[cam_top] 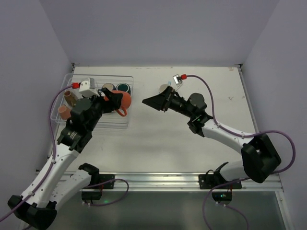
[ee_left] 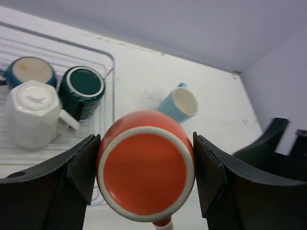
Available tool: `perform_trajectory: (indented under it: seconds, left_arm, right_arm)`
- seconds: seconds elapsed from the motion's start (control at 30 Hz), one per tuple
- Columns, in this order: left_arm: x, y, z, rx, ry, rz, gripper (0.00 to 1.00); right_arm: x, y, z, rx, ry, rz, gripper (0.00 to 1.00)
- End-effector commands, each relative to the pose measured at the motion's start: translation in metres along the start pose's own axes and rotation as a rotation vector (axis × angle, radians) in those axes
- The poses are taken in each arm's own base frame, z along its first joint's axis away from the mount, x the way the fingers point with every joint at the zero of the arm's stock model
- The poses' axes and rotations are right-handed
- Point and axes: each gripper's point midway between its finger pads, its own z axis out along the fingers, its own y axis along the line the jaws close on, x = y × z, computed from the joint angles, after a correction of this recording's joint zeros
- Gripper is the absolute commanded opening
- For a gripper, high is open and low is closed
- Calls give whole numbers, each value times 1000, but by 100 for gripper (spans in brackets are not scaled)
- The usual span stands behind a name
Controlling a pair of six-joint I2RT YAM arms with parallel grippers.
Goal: Unload the cups from the dish rack
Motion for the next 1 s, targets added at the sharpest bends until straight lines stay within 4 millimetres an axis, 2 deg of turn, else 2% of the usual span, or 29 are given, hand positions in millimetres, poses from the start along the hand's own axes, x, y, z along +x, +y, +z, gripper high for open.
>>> perform_trajectory:
  seconds: [0.0, 0.07, 0.1, 0.17, 0.37, 0.7, 0.77, 0.97]
  left_arm:
    - [-37, -59, -18, 276, -105, -115, 9]
    - [-35, -67, -22, 321, -92, -133, 8]
    - [-43, -77, -27, 375, -118, -147, 8]
    - [-46, -85, -31, 419, -126, -166, 8]
    - [-41, -100, -38, 523, -104, -218, 8]
    - [-33, -107, -39, 606, -110, -290, 9]
    - [-34, -108, -41, 627, -121, -315, 9]
    - [-30, -106, -44, 663, -143, -391, 12]
  right_arm:
    - [-11, 26, 2, -122, -71, 38, 86]
    - [-11, 21, 2, -104, -91, 58, 86]
    - [-10, 18, 1, -95, -96, 72, 86]
    - [-9, 18, 2, -101, -93, 73, 85]
    - [-3, 36, 8, -191, -36, 73, 84]
    - [4, 59, 11, -333, 22, 66, 74]
    - [3, 61, 10, -353, 21, 74, 63]
    - [-1, 76, 6, -453, 9, 100, 58]
